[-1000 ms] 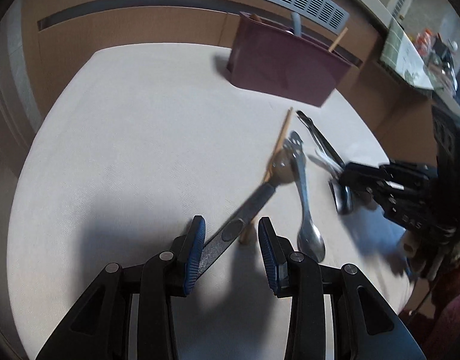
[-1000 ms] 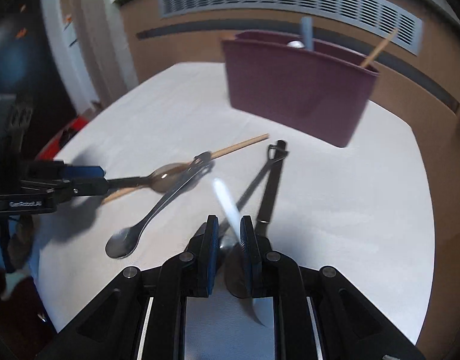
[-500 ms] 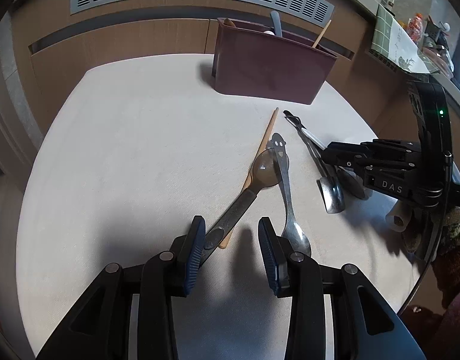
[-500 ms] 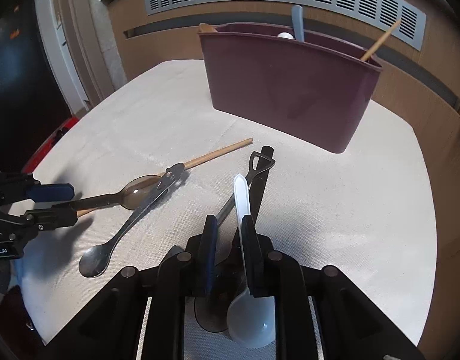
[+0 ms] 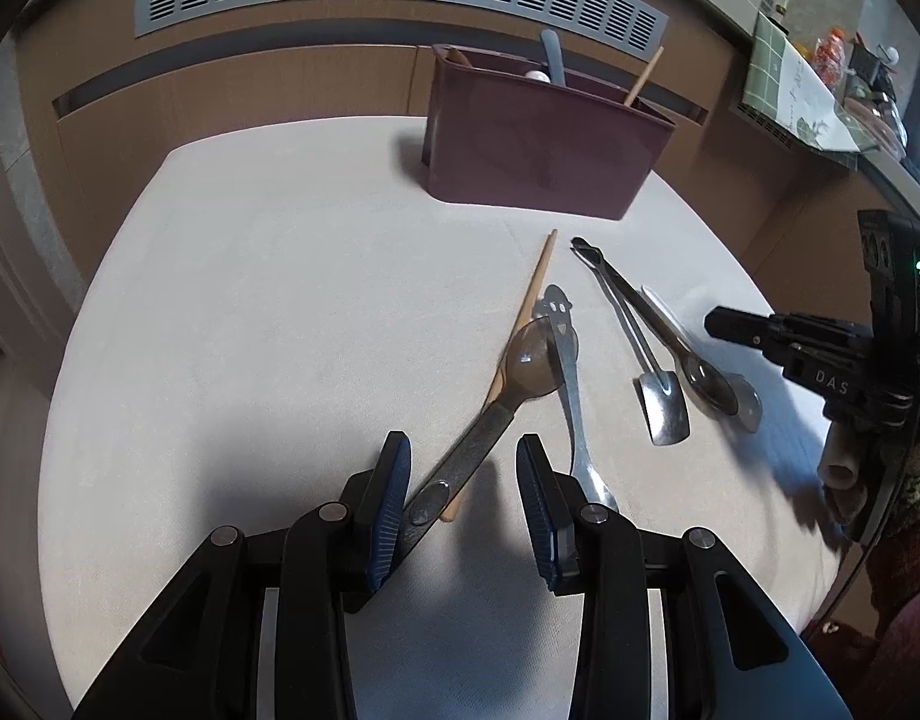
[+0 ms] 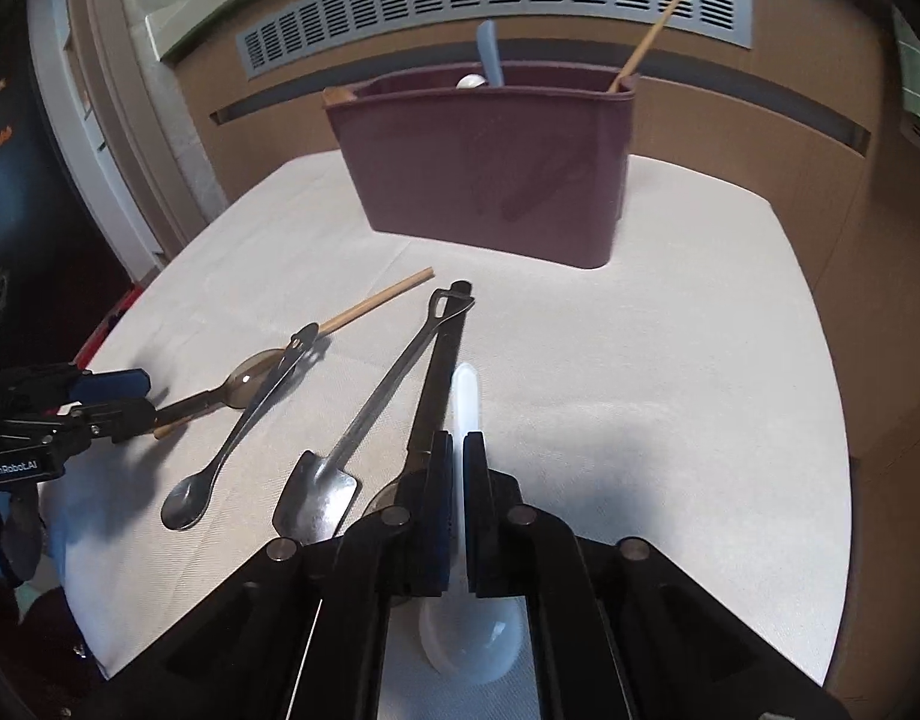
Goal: Organize utensils
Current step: 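Grasp the white plastic spoon with right while left approaches the grey spoon, then grasp the grey translucent spoon with left while right holds the white spoon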
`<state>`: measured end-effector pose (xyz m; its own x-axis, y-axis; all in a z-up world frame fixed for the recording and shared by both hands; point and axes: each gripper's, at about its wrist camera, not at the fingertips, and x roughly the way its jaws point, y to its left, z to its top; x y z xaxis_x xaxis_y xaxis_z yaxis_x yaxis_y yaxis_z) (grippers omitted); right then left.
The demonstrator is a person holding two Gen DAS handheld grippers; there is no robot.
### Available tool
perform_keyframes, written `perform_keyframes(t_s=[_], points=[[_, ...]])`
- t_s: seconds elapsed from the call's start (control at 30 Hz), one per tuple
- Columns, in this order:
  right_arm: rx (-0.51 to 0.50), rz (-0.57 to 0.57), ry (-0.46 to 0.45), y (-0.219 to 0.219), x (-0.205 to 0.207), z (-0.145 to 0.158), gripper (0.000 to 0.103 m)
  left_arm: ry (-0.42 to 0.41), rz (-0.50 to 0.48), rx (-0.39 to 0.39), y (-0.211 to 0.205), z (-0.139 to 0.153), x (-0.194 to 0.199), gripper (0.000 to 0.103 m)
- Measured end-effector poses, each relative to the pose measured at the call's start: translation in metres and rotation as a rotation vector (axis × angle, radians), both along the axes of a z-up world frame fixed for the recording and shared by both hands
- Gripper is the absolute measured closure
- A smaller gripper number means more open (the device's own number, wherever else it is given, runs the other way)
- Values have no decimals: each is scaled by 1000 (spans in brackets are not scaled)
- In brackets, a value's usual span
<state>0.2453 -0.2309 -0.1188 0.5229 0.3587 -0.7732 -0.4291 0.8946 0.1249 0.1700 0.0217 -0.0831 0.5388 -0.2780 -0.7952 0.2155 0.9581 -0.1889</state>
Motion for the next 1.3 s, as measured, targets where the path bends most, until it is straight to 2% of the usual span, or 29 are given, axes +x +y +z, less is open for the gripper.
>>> perform_keyframes(t_s=[0.13,0.3,0.43,0.53,0.67,0.77,0.97,1.2,1.3], points=[[4,-16,-17,-4,0,2,100,13,-18,40,-8,-3,5,65],[14,29,-23,10,-11,7,93,20,22,65,-4,-8,12,65],[103,114,58,43,-18,6,89,-3,91,64,12,-4,14,65],[126,143,121,73,-18,-2,89,-33,134,60,27,2,12,65],[102,114,155,101,-7,-10,89,-51,158,45,40,5,9,65],[32,100,170,119,-3,-17,89,-54,165,23,47,3,8,65],[-79,117,92,139,-8,-15,89,-42,162,3,51,-2,6,65],[-84,129,76,140,-6,-13,89,-23,139,-19,46,-2,7,65],[-87,144,60,134,-10,-12,93,-1,126,-25,41,-4,8,65]])
